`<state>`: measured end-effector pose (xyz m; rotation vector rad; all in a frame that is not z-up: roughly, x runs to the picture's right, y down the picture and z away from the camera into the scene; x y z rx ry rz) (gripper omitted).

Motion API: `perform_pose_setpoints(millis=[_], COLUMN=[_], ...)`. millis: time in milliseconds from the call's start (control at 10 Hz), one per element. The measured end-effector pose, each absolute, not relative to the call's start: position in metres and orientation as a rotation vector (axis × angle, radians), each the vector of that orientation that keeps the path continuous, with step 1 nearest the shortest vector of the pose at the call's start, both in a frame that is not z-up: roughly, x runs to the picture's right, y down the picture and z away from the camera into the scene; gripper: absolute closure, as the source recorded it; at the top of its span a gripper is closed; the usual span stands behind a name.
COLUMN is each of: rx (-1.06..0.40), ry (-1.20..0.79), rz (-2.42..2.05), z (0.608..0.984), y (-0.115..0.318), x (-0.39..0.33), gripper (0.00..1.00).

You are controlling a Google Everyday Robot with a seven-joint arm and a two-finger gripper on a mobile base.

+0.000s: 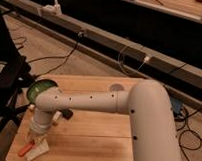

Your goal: Place the pepper on the white sponge

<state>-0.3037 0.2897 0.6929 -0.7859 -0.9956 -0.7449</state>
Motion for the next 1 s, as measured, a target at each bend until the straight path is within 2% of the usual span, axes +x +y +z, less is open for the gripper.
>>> perform_pose_setpoints(millis=[300,400,900,1000], rx=[-0.813,-0.821,-0.815,-0.812], ry=[-0.984,-0.981,-0.960,-0.959], rz=[-0.700,-0.691,-0.656,-0.655], z=[0.699,0.702,0.716,0.716], y=[0.304,0.308,0.308,0.307], x=[-0.299,-0.298,-0.292,-0.292], gripper=[1.00,0.96,0.44,0.37])
